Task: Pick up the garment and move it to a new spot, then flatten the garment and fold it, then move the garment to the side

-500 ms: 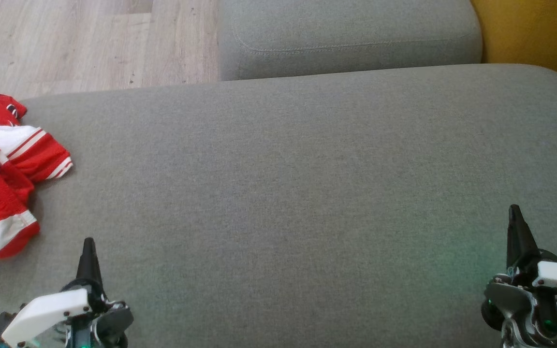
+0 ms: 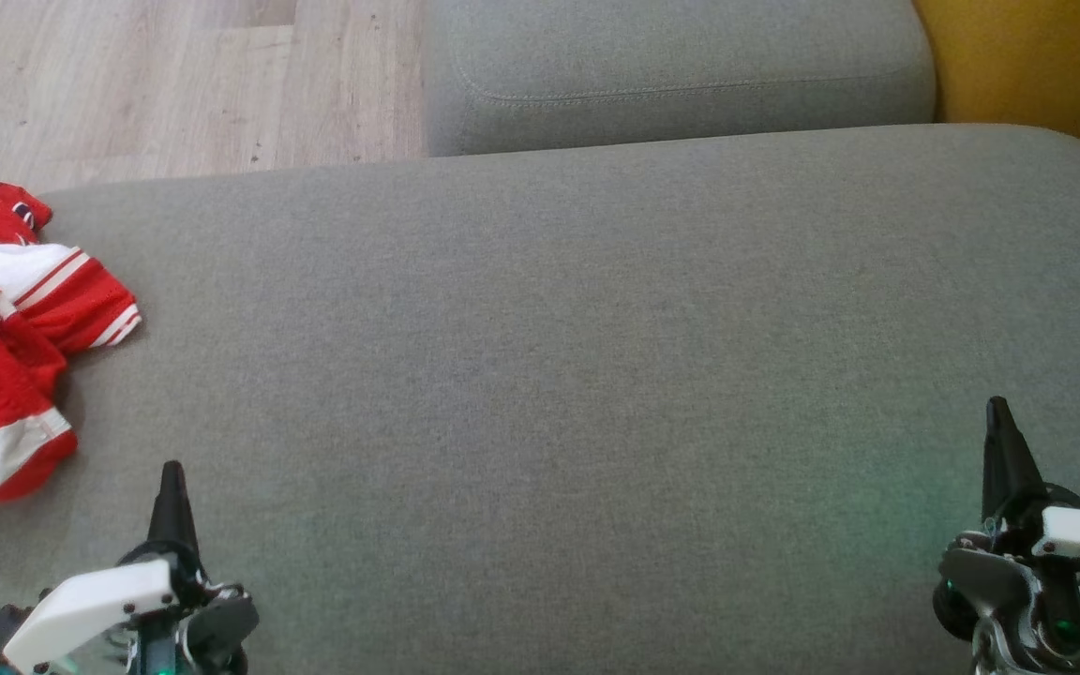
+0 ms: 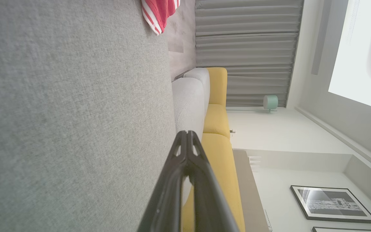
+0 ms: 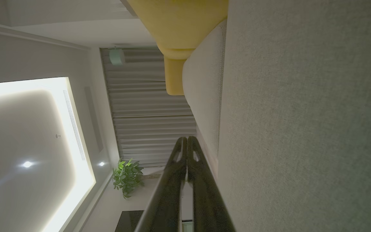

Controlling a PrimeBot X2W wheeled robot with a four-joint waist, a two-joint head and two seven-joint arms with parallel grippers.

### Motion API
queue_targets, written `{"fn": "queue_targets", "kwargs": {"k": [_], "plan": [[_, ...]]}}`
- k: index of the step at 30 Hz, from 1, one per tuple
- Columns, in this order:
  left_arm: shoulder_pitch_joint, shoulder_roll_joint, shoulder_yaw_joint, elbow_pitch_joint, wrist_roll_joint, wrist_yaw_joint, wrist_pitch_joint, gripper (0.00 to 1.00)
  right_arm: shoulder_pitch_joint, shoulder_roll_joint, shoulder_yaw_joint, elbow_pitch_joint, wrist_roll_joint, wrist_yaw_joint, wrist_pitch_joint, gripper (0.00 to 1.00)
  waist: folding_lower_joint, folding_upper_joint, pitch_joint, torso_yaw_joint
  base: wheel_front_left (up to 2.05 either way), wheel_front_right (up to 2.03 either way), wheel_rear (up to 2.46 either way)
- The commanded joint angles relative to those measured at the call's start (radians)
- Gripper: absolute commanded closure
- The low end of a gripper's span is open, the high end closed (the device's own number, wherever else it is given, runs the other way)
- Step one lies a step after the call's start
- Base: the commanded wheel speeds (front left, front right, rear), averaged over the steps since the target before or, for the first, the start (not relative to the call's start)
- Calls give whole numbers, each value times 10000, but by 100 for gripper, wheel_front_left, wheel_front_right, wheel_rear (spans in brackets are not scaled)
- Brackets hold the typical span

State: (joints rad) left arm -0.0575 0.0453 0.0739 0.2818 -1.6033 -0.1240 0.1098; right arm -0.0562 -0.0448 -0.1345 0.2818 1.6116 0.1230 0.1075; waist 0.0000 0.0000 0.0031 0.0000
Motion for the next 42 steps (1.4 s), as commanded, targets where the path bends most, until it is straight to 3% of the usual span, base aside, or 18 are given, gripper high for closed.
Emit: {"fn": "queue_targets", "kwargs": {"k": [1, 18, 19, 23, 34, 42], "plan": [[-505, 49, 395, -369, -56, -67, 31, 100, -517, -54, 210, -370, -27, 77, 55, 100, 0, 0, 0, 0, 0, 0, 0], [-505, 49, 395, -369, -56, -67, 31, 100, -517, -54, 210, -370, -27, 77, 55, 100, 0, 0, 0, 0, 0, 0, 0], [0, 0, -1, 1, 0, 2, -1, 0, 1, 0, 2, 9, -1, 0, -4, 0, 0, 0, 0, 0, 0, 0, 0], [326, -29, -81, 569, 0, 10, -9, 0, 374, 54, 22, 636, 0, -4, -3, 0, 0, 0, -1, 0, 0, 0, 0], [510, -21, -378, 232, 156, 2, -394, 0, 455, 42, 347, 473, -310, 5, -386, 0, 0, 0, -64, 13, 0, 0, 0], [557, -16, -495, -78, 897, 32, -631, 0, 486, 36, 465, 254, -1170, 10, -623, 0, 0, 0, -122, 37, 0, 0, 0]]}}
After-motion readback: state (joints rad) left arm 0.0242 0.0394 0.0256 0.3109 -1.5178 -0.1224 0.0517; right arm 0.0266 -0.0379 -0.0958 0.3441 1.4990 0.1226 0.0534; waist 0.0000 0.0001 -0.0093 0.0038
